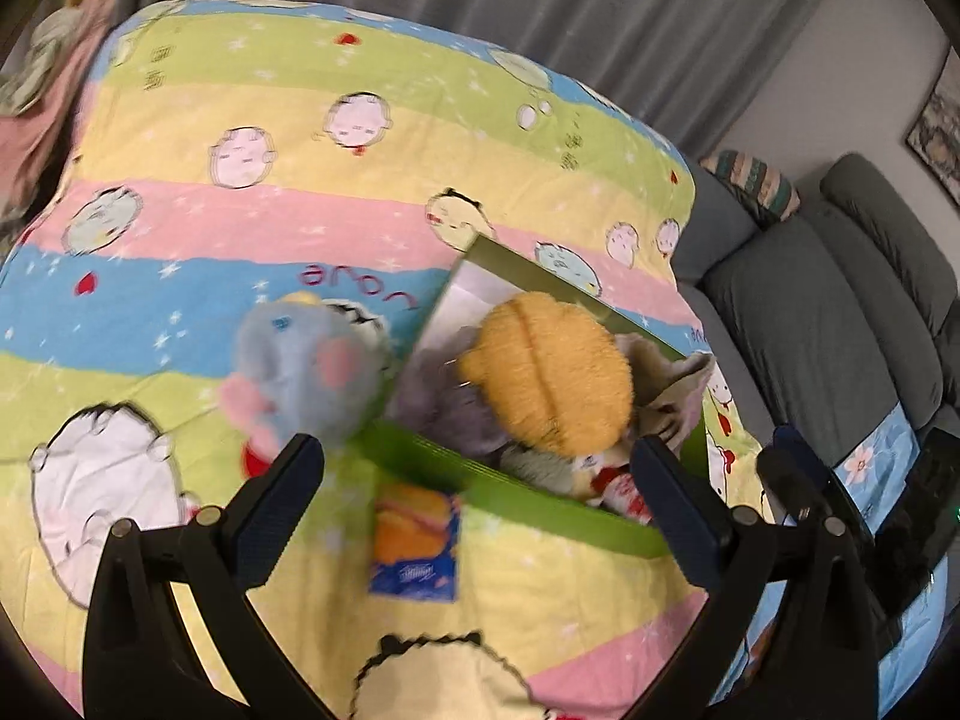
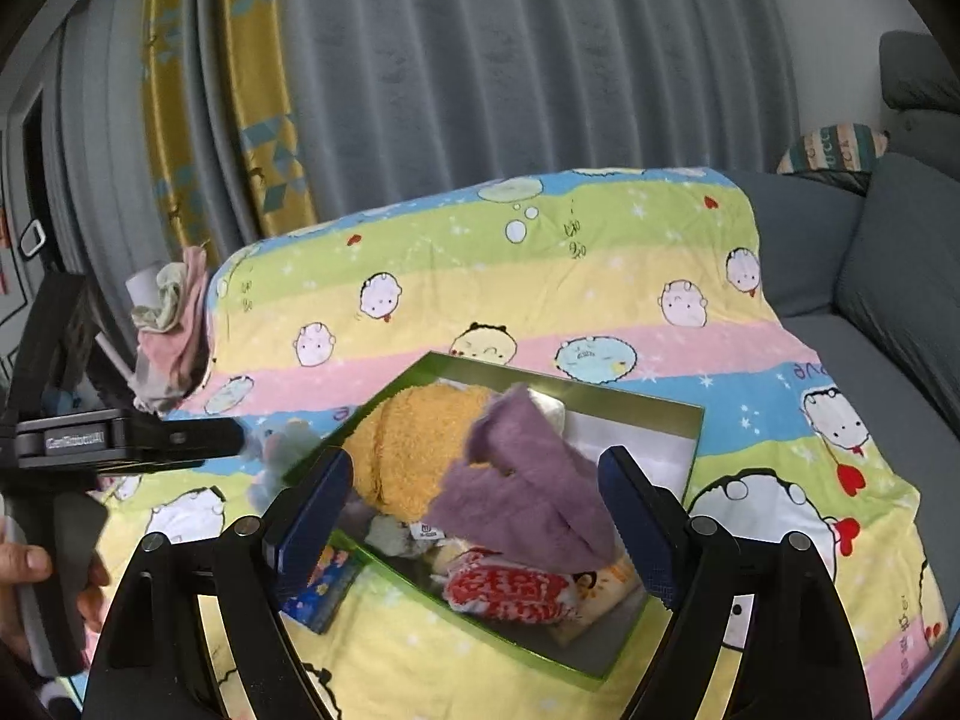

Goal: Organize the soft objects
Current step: 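Move the right tool back toward the blue tissue pack, then close the right gripper on the blue Tempo tissue pack and lift it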

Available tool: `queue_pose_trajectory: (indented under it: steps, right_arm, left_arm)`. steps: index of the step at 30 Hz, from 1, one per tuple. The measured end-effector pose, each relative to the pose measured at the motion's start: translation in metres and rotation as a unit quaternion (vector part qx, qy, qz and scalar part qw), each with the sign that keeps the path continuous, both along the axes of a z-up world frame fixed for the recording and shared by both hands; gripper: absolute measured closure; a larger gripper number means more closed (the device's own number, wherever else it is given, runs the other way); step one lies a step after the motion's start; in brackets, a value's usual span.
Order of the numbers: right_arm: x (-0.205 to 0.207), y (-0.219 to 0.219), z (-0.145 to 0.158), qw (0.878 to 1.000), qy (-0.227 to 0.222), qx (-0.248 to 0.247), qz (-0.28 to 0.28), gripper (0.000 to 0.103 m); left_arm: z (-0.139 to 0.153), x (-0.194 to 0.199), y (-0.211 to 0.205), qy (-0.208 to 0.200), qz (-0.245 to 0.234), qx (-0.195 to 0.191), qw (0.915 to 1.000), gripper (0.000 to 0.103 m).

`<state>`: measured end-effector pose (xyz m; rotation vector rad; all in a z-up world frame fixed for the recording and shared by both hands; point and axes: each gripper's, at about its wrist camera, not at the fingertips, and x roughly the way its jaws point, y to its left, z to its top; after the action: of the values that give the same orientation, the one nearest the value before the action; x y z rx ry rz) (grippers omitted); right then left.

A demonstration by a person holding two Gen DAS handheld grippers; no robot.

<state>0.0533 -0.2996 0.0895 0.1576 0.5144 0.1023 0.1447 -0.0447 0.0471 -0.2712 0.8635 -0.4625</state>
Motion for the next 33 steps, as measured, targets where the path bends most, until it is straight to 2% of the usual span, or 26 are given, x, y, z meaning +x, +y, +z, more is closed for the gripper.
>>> queue_pose_trajectory:
  steps: [3, 5, 11, 16, 19, 28, 31, 33]
  right_arm:
    - [-0.007, -0.003, 0.002, 1.000, -0.007, 0.006, -0.013, 0.019]
    - [-0.010, 0.000, 0.002, 1.000, -0.004, 0.010, -0.001, 0.019]
    - [-0.014, 0.050, -0.018, 0.993, 0.033, 0.011, 0.108, 0.019]
    - [-0.006, 0.100, -0.055, 0.983, 0.089, -0.021, 0.159, 0.019]
    - [0.001, 0.116, -0.071, 0.979, 0.106, -0.041, 0.169, 0.019]
    - [0.019, 0.114, -0.099, 0.976, 0.122, -0.021, 0.179, 0.019]
    - [0.023, 0.120, -0.106, 0.973, 0.125, -0.028, 0.190, 0.019]
    - [0.026, 0.123, -0.109, 0.972, 0.128, -0.026, 0.194, 0.025]
  left_arm:
    - [-0.006, -0.014, 0.024, 0.002, 0.015, -0.013, 0.9998, 0.001]
    - [-0.013, -0.022, 0.035, 0.007, 0.020, -0.019, 0.9996, 0.001]
    - [-0.046, -0.032, 0.041, 0.033, 0.018, -0.018, 0.9991, 0.001]
    - [-0.072, -0.028, 0.034, 0.060, 0.003, -0.014, 0.9981, 0.001]
    - [-0.081, -0.024, 0.029, 0.073, -0.007, -0.014, 0.9972, 0.001]
    - [-0.097, -0.015, 0.018, 0.077, -0.041, -0.009, 0.9961, 0.001]
    - [-0.100, -0.014, 0.009, 0.070, -0.056, 0.005, 0.9959, 0.002]
    - [-0.101, -0.013, 0.006, 0.066, -0.067, 0.005, 0.9956, 0.003]
